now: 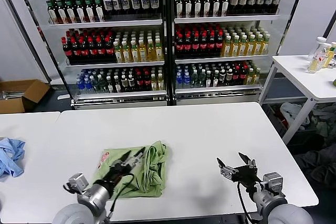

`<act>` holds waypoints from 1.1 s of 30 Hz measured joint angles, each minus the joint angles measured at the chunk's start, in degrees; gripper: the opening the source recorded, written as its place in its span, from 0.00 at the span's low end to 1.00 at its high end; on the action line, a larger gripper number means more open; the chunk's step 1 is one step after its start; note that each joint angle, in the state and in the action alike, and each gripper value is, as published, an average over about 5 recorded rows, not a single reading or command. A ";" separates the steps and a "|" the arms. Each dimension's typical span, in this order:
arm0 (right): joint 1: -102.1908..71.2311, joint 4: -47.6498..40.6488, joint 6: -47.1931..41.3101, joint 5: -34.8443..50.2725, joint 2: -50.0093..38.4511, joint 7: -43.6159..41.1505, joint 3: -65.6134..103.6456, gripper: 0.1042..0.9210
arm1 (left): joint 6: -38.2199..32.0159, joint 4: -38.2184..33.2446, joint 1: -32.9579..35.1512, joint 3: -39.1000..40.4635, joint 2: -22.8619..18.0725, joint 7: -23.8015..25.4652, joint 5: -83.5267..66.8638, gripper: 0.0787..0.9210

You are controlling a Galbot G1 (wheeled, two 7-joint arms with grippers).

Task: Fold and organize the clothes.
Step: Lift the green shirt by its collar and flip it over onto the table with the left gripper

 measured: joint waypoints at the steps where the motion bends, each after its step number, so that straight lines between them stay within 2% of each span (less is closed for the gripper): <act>1: 0.10 -0.05 0.01 -0.04 0.04 0.00 -0.06 0.88 | -0.28 0.48 0.43 -0.85 0.19 -0.26 1.08 0.81; 6: 0.12 -0.10 0.04 -0.26 0.22 0.00 -0.17 0.88 | -1.08 3.65 2.47 -4.66 0.91 -1.12 5.68 0.88; 16: -0.52 0.51 0.07 -0.50 0.33 0.00 0.35 0.88 | -0.75 8.61 3.67 -6.90 0.72 -0.82 9.16 0.88; 26: -1.59 1.28 0.16 -0.51 0.28 -0.03 1.51 0.88 | 2.12 11.49 2.36 -7.67 0.61 1.08 4.93 0.88; 29: -1.83 1.41 0.16 -0.51 0.26 -0.02 1.73 0.88 | 2.87 11.91 1.92 -8.03 0.41 1.83 2.46 0.85; 33: -2.11 1.61 0.16 -0.61 0.46 0.02 1.78 0.88 | 3.51 12.37 1.62 -8.48 0.03 2.67 -0.92 0.72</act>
